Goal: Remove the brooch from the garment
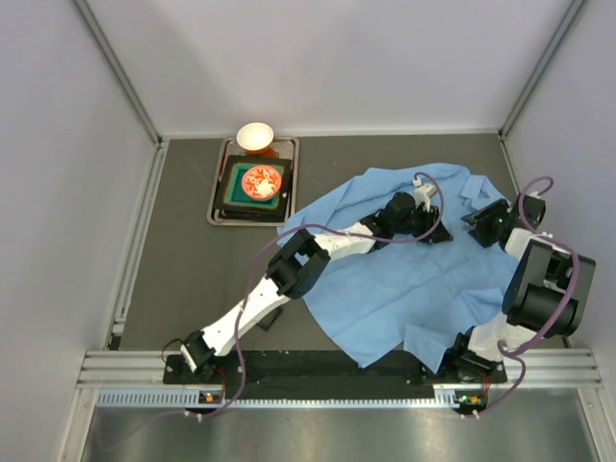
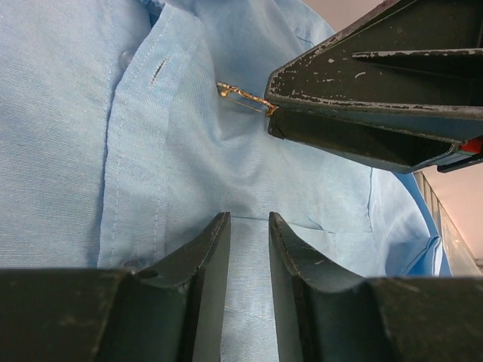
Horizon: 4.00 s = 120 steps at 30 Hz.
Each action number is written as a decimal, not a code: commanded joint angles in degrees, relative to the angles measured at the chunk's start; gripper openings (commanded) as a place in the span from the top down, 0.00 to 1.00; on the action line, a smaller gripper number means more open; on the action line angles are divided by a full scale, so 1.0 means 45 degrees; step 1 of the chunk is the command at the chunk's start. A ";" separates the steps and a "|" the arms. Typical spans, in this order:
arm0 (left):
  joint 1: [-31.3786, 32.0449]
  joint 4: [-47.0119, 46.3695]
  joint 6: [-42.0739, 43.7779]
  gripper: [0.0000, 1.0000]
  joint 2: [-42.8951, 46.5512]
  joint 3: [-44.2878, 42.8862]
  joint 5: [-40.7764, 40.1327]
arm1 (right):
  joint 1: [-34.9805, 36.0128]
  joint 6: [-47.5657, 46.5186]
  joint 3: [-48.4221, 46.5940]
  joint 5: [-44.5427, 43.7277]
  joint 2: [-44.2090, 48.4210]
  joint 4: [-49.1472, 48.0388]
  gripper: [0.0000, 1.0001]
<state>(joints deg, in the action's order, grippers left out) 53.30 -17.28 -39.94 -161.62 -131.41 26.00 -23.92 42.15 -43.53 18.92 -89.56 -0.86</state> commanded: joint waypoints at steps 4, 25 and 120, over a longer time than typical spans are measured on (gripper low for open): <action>0.0031 -0.0047 0.0087 0.65 0.0838 0.0258 0.0238 | -0.0211 0.0262 0.0181 -0.0492 0.0799 -0.0550 0.52; 0.0109 -0.0106 0.0068 0.64 0.0974 0.0374 0.0434 | 0.2404 -0.5147 -0.3040 -0.6429 -0.0428 0.4916 0.53; 0.0129 -0.0203 -0.0304 0.56 0.0877 0.0297 0.0844 | 0.4065 -0.6710 -0.3081 -0.8988 -0.1012 0.4176 0.53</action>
<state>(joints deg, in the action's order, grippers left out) 53.41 -18.02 -41.65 -160.66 -129.91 28.62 -6.61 15.88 -54.85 -13.43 -91.42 15.49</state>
